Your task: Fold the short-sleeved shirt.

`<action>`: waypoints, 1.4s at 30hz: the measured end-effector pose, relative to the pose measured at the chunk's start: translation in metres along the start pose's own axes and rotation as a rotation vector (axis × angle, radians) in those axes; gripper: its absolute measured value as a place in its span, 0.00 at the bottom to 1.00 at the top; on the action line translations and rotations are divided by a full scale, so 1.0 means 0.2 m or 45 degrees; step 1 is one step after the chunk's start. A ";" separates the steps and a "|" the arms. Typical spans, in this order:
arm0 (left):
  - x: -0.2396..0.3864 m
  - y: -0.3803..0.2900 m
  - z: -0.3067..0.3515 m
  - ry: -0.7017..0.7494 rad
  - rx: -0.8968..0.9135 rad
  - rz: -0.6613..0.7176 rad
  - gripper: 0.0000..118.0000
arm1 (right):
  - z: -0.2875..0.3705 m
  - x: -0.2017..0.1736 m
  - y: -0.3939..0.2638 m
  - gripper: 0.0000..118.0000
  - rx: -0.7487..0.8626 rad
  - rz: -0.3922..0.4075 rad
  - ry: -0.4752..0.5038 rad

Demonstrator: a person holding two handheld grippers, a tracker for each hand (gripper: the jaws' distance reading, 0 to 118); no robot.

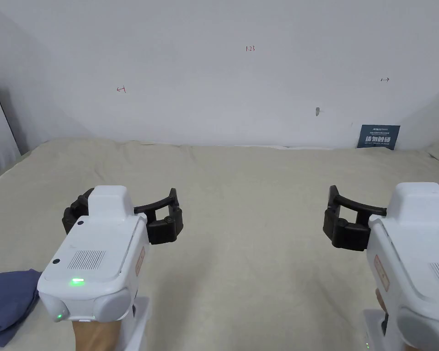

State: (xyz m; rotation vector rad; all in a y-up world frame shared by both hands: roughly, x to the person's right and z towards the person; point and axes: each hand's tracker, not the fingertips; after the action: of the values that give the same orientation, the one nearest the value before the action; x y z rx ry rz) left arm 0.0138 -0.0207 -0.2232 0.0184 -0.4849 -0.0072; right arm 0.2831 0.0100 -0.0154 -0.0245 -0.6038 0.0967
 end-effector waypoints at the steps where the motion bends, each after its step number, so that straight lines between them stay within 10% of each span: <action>1: 0.00 0.00 0.00 -0.001 0.000 0.002 1.00 | 0.00 0.00 0.00 1.00 -0.001 0.000 0.001; 10: -0.01 -0.01 -0.01 -0.004 -0.007 0.008 1.00 | -0.03 -0.02 0.02 1.00 -0.093 -0.032 0.023; 21: -0.04 0.02 0.01 -0.012 0.010 0.027 1.00 | -0.06 -0.01 0.16 1.00 -0.651 -0.364 -0.099; 42: -0.05 0.03 0.03 0.002 0.027 0.018 1.00 | -0.05 -0.02 0.15 1.00 -0.501 -0.288 -0.100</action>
State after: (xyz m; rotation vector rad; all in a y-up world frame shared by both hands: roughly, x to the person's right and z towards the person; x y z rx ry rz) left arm 0.0018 -0.0149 -0.2217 0.0360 -0.4833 0.0116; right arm 0.2832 0.0394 -0.0284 -0.3338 -0.6927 -0.2425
